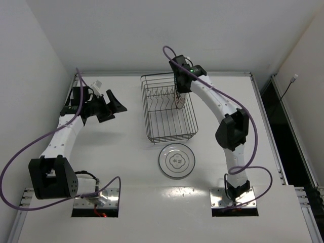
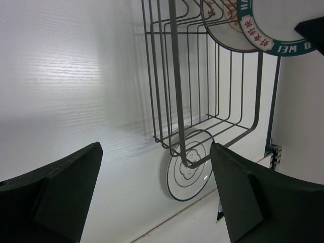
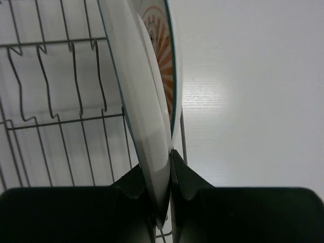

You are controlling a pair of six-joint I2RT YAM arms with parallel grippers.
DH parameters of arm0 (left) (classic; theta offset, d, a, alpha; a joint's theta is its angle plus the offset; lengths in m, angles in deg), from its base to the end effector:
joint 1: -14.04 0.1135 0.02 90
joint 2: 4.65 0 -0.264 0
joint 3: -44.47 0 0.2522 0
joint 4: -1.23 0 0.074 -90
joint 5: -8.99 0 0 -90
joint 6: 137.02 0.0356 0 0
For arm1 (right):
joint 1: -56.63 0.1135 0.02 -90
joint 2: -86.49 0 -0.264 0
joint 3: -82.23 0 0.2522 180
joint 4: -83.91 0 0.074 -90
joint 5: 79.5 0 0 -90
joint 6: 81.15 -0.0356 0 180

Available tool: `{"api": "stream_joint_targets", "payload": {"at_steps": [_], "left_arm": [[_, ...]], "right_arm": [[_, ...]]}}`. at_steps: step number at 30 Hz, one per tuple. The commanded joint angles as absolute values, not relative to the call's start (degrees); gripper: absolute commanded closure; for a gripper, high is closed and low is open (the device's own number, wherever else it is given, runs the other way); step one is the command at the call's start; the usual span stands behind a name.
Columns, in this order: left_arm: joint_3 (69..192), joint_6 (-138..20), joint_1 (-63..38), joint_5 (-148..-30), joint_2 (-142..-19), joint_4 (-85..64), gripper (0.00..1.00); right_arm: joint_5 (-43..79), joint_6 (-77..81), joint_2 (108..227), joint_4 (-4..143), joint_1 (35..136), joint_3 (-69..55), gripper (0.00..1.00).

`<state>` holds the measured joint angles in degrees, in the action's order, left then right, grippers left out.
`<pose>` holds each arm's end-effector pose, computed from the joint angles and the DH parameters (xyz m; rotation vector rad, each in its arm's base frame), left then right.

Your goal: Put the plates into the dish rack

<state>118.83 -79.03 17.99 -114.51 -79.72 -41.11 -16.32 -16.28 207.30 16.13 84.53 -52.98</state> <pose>0.2806 -0.0003 0.2947 -0.4286 2.3048 -0.9235 0.4163 0.2023 0.3181 0.1295 2.3712 -0.1553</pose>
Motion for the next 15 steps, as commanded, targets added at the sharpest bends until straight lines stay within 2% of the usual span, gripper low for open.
{"api": "stream_joint_targets", "payload": {"at_steps": [1, 15], "left_arm": [[120.4, -76.8, 19.3, -114.5, -79.5, -43.3, 0.15], [120.4, -74.6, 22.4, -116.1, -79.5, -45.5, 0.15]], "right_arm": [[-23.2, -13.8, 207.3, 15.6, 85.3, -57.6, 1.00], [-16.0, -16.8, 217.7, 15.6, 86.9, -58.8, 1.00]]}}
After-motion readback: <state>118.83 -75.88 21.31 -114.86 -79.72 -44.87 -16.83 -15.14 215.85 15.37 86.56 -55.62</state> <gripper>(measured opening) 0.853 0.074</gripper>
